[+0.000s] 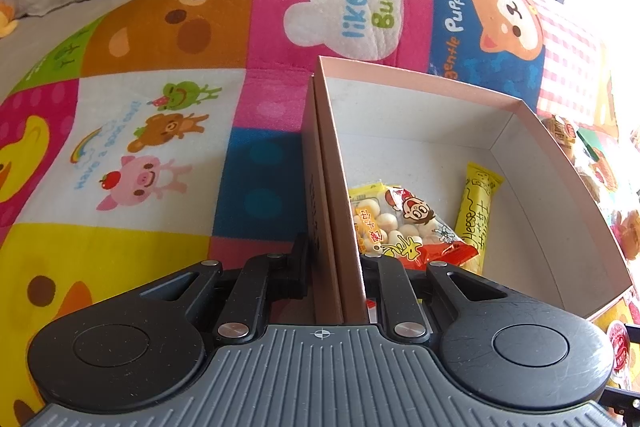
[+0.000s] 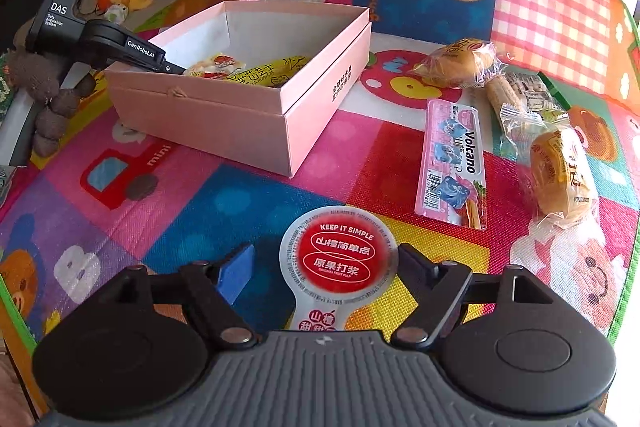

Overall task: Organize objects
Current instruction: 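Move the right tool back to the red round card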

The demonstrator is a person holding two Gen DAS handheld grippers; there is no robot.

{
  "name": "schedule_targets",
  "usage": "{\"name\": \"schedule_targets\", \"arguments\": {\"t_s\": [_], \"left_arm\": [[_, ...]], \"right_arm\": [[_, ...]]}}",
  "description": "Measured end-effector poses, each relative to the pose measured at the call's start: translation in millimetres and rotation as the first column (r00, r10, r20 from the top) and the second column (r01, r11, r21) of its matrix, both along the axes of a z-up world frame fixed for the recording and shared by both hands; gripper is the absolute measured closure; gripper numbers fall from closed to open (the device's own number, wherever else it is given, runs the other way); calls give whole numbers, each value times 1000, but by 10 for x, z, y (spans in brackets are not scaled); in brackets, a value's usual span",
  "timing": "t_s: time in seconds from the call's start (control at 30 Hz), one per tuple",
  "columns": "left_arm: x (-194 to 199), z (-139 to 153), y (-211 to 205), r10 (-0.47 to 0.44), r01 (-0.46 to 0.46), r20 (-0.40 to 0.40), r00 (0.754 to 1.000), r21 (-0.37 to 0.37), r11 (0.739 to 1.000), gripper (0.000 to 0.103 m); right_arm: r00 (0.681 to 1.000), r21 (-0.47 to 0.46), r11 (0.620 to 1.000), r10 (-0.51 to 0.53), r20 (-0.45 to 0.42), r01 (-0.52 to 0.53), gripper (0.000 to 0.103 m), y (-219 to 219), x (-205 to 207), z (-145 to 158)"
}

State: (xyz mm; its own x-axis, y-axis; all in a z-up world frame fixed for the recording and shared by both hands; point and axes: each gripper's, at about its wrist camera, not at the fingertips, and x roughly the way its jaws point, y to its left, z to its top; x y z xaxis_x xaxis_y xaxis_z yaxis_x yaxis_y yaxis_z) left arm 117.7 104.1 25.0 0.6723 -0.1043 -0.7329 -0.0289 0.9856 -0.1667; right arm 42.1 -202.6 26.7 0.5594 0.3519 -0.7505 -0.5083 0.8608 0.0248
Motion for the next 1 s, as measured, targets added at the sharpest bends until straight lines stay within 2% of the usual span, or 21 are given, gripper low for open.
{"name": "schedule_targets", "arguments": {"t_s": [0.27,0.53,0.6,0.77,0.83,1.0], "left_arm": [[-14,-10,12,-2,2,11,1000,-1,1000,86],[-17,-15,8,-4,4,16,1000,5,1000,86],[-23,-18,7,-3,2,19,1000,5,1000,86],[-19,-18,9,-6,5,19,1000,7,1000,86],[-21,-17,14,-8,8,20,1000,7,1000,86],[-26,-16,10,-9,9,21,1000,10,1000,86]], "right_arm": [[998,9,998,-69,10,69,26,-49,-137,-6],[999,153,987,-51,-15,53,26,-31,-546,14],[998,137,988,-66,10,64,26,-18,-585,16],[979,16,986,-168,119,167,26,10,-493,-42],[974,14,982,-190,124,190,22,-13,-439,-71],[970,9,979,-204,136,204,21,-30,-387,-71]]}}
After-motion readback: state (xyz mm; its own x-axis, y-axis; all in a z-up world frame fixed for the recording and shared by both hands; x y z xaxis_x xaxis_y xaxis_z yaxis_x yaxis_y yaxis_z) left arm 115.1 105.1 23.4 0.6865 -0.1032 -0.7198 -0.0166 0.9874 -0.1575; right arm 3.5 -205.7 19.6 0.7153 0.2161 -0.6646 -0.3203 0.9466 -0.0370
